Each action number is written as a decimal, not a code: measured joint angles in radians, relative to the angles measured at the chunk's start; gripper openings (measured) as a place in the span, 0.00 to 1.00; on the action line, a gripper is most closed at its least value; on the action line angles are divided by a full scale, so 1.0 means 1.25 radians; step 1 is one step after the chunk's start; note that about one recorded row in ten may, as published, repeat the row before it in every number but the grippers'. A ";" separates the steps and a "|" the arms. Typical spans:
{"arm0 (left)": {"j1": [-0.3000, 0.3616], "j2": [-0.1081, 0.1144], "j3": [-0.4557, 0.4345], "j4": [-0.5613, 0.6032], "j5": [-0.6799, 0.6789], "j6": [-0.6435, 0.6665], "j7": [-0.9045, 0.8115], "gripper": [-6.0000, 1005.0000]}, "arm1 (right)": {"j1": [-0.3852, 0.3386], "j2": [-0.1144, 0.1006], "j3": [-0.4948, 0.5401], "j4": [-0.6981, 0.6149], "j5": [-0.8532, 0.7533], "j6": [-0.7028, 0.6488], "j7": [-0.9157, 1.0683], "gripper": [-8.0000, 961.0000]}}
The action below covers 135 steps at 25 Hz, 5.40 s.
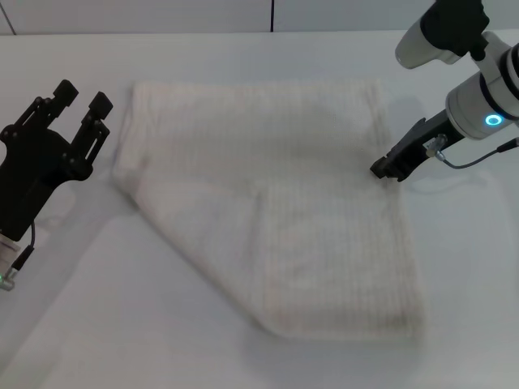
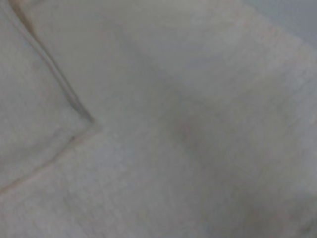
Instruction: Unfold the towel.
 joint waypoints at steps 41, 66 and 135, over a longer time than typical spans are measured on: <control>-0.103 -0.002 0.331 0.111 0.000 -0.142 -0.276 0.50 | 0.004 0.002 -0.008 0.016 0.000 0.019 0.001 0.01; -0.183 -0.008 0.587 0.196 -0.006 -0.275 -0.453 0.50 | 0.007 0.005 -0.010 0.022 0.000 0.022 0.002 0.01; -0.307 -0.009 0.643 0.083 -0.003 -0.458 -0.495 0.49 | 0.011 0.011 -0.011 0.023 0.000 0.030 -0.002 0.01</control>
